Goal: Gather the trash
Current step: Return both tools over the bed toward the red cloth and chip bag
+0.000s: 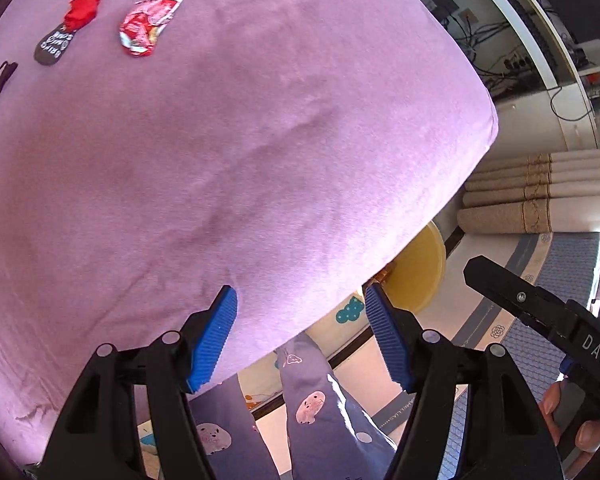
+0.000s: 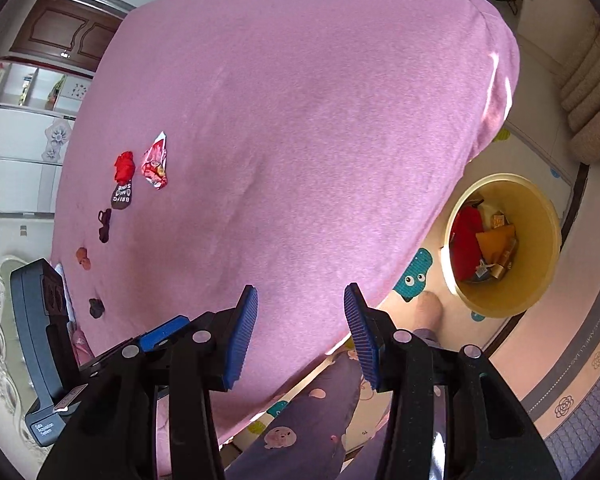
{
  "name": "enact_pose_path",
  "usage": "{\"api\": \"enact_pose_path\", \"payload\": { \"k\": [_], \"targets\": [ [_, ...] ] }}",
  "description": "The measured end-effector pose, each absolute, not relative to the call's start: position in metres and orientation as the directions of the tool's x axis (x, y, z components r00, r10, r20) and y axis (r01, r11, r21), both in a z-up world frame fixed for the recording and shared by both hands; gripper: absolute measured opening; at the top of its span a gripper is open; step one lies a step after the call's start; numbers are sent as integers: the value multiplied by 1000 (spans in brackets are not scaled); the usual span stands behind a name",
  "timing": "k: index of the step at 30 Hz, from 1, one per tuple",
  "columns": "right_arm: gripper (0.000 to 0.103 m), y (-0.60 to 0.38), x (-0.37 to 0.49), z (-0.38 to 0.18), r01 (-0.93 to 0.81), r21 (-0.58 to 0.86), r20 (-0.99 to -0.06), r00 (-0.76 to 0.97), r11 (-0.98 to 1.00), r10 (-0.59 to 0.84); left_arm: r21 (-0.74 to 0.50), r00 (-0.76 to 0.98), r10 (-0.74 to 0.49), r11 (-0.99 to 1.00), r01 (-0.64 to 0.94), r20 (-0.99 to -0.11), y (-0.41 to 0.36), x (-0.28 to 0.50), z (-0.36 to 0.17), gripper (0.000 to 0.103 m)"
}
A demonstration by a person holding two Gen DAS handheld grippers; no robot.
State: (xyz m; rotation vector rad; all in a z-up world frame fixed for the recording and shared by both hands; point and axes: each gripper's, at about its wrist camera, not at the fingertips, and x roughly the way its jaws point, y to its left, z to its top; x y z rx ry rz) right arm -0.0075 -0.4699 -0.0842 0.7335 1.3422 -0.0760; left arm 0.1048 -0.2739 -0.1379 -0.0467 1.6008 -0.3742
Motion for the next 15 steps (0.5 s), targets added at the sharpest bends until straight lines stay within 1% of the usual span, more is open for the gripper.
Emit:
{"api": "enact_pose_path", "payload": {
  "k": [8, 15],
  "targets": [
    [45, -374, 37, -88, 366, 441, -895, 244, 820, 373, -265, 1, -267, 957, 120, -964, -179, 137, -126, 67],
    [45, -326, 81, -82, 307, 445, -892, 240, 842, 384, -278, 50, -280, 960, 38, -959, -123, 163, -118, 67]
  ]
}}
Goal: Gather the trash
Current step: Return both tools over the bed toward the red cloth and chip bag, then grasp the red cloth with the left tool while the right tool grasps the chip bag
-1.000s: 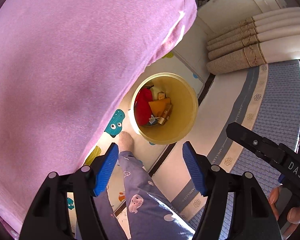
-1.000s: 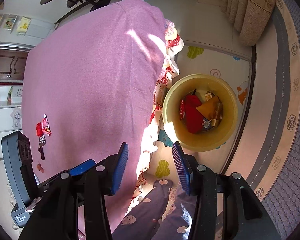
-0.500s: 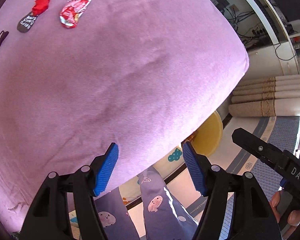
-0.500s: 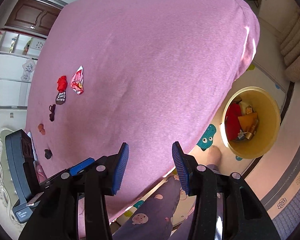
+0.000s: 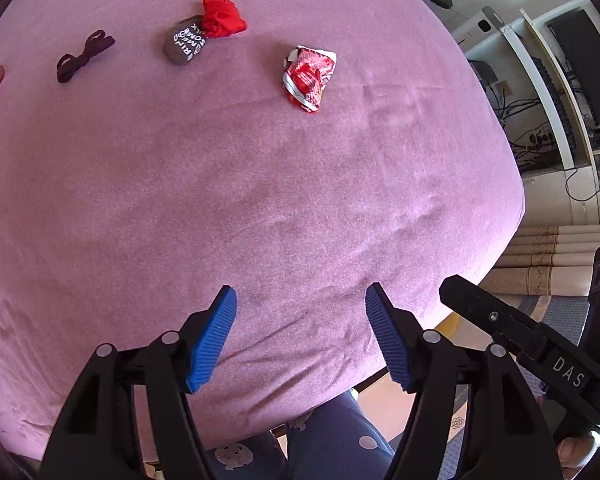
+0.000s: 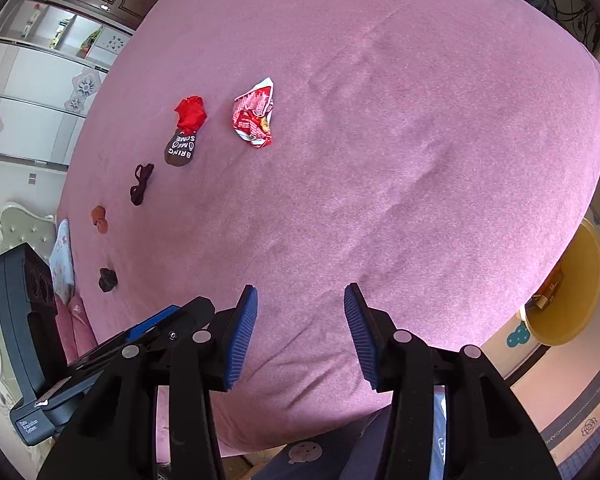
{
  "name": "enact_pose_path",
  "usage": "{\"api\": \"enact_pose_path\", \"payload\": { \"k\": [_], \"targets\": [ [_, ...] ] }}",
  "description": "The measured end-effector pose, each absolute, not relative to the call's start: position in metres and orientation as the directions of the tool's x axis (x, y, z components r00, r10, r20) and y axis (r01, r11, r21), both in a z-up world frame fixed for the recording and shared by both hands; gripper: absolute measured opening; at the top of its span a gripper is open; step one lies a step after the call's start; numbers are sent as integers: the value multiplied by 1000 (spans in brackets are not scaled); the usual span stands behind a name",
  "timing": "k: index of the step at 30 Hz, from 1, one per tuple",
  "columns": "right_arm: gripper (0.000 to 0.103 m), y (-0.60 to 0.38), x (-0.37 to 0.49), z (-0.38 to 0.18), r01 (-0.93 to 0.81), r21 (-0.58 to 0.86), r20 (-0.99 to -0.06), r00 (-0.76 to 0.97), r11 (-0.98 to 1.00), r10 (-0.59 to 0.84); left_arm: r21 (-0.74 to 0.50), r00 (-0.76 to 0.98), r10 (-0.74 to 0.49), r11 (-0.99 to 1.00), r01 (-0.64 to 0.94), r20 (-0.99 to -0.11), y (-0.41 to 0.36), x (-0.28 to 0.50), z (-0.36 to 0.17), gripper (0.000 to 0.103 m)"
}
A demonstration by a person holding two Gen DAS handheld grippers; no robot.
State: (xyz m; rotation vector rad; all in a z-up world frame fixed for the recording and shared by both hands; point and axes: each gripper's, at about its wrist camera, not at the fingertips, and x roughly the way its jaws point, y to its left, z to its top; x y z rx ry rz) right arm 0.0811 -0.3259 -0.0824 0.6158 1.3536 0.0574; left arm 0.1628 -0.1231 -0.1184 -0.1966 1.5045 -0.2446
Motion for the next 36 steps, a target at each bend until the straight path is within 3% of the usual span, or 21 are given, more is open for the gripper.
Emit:
{"api": "enact_pose_path", "payload": {
  "k": [8, 23, 26, 29, 36],
  "targets": [
    [47, -307, 160, -90, 241, 414, -905, 211, 878, 369, -279, 70, -275, 959, -51, -959, -99, 208, -126, 68],
    [47, -281, 296, -160, 208, 397, -918, 94, 894, 385, -298, 67, -290, 926, -231, -955, -63, 328, -177, 69],
    [55, -276, 313, -178, 216, 385, -923, 73, 897, 378, -293, 64, -287, 921, -255, -956, -54, 351, -185, 69],
    [56, -273, 323, -196, 233, 349, -936, 43, 908, 349, -293, 66, -285, 922, -253, -956, -51, 370, -189, 69],
    [34, -276, 328, -202, 228, 362, -931, 42, 904, 362, -296, 51, -293, 923, -246, -955, -58, 402, -200, 70]
  ]
}}
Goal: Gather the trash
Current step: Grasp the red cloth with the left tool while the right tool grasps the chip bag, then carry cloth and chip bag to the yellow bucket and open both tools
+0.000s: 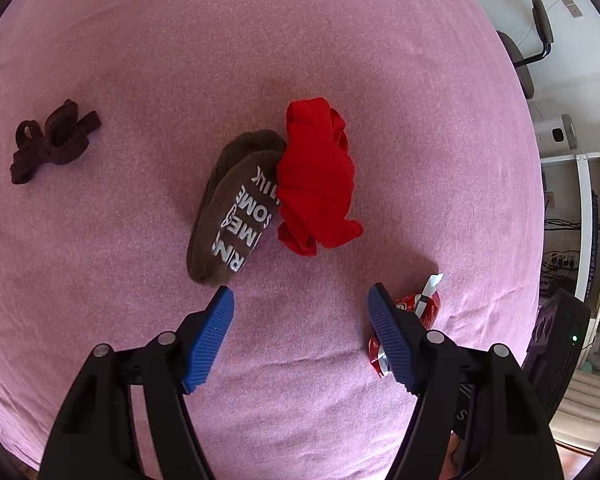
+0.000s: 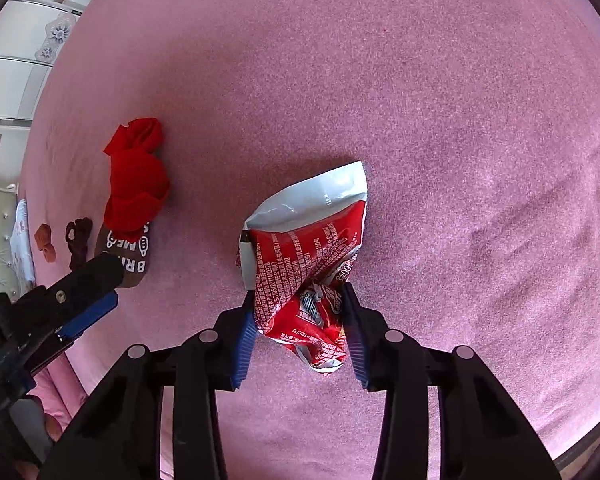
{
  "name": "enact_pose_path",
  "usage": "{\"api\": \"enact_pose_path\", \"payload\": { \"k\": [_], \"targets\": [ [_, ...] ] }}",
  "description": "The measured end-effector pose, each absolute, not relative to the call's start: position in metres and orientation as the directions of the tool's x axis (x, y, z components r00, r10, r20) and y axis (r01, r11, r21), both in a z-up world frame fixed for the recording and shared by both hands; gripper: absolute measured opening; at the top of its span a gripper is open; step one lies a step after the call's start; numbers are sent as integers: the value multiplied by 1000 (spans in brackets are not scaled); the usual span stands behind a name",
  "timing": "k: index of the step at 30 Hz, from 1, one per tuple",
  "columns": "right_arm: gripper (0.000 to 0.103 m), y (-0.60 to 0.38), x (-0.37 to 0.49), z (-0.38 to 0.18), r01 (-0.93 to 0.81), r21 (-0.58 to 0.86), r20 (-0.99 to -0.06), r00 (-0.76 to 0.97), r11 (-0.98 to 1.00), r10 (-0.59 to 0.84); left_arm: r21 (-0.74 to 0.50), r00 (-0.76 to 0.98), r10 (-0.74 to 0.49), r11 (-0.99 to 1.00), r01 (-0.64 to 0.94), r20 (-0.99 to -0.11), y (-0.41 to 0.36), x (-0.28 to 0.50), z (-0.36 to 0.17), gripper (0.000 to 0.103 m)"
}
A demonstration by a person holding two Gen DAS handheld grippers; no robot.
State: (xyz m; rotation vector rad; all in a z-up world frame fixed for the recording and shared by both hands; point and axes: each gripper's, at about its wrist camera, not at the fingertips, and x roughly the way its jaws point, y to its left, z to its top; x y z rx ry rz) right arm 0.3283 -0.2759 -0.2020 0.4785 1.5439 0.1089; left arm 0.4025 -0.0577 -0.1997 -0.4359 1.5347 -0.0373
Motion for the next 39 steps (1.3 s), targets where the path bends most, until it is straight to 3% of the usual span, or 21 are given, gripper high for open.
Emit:
{"api": "enact_pose_path", "payload": {
  "k": [12, 15, 19, 39],
  "targets": [
    [32, -298, 327, -185, 257, 473, -880, 84, 843, 468, -233, 10, -239, 938, -258, -971, -72, 442, -223, 70],
    [32, -313, 319, -183, 257, 479, -876, 86, 839, 474, -222, -8, -233, 936, -272, -972, -76, 445, -228, 39],
    [32, -319, 309, -179, 261, 484, -874, 94, 835, 477, -234, 2, -243, 931, -278, -970, -79, 437, -228, 30],
    [32, -345, 194, -130, 252, 464, -886, 127, 849, 446, -335, -15, -339, 934, -123, -941, -104, 269, -175, 30]
  ]
}}
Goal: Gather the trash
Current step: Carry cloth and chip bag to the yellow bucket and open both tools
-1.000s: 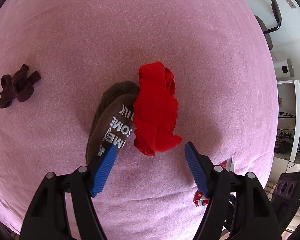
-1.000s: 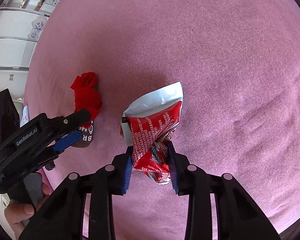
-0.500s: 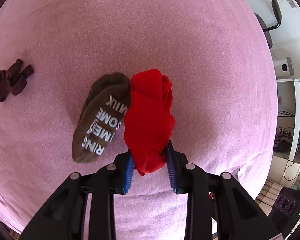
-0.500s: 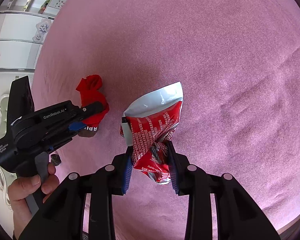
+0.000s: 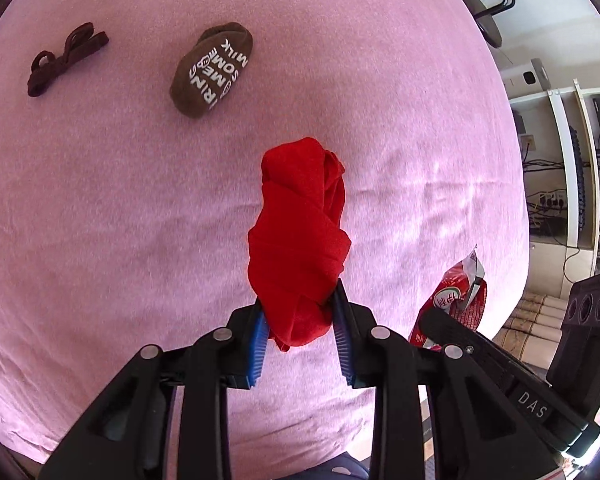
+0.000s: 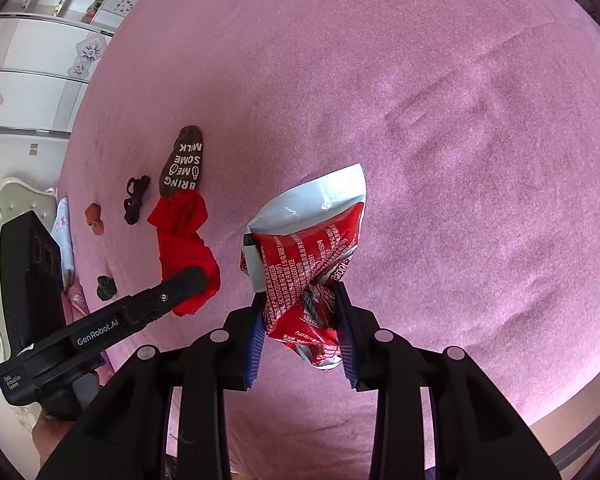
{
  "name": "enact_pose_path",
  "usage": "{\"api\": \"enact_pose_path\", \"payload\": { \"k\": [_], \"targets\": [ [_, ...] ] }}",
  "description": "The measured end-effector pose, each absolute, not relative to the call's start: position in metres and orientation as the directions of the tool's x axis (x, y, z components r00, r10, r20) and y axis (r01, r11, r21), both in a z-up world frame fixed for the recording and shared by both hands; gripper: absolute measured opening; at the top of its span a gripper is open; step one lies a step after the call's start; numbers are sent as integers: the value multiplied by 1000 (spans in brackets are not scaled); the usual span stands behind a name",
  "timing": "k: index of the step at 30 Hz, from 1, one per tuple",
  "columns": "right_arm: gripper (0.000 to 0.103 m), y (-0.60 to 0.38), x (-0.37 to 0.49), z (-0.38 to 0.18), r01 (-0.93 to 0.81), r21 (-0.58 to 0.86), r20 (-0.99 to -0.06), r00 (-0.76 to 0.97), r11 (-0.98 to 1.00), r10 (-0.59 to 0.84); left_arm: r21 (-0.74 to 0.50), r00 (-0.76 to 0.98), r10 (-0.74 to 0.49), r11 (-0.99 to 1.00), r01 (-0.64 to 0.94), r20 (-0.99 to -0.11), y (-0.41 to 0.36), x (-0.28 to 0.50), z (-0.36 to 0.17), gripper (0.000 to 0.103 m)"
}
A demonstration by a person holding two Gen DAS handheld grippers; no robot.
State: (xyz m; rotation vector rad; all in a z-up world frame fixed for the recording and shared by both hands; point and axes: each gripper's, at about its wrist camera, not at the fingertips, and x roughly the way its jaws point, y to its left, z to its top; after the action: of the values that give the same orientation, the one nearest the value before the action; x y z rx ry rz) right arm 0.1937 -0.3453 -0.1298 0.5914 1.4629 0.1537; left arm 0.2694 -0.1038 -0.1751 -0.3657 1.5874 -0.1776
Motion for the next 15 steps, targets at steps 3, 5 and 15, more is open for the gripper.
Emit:
{"api": "enact_pose_path", "payload": {
  "k": [3, 5, 15],
  "targets": [
    [32, -344, 167, -119, 265, 469, -883, 149, 842, 445, -334, -16, -337, 939, -86, -941, -95, 253, -167, 30],
    [32, -345, 147, -112, 277, 472, -881, 169, 837, 442, -341, -20, -343, 938, -60, -939, -97, 238, -161, 30],
    [32, -352, 64, -87, 357, 480, -874, 269, 801, 404, -363, -50, -360, 925, 111, -932, -130, 171, -137, 30]
  ]
}}
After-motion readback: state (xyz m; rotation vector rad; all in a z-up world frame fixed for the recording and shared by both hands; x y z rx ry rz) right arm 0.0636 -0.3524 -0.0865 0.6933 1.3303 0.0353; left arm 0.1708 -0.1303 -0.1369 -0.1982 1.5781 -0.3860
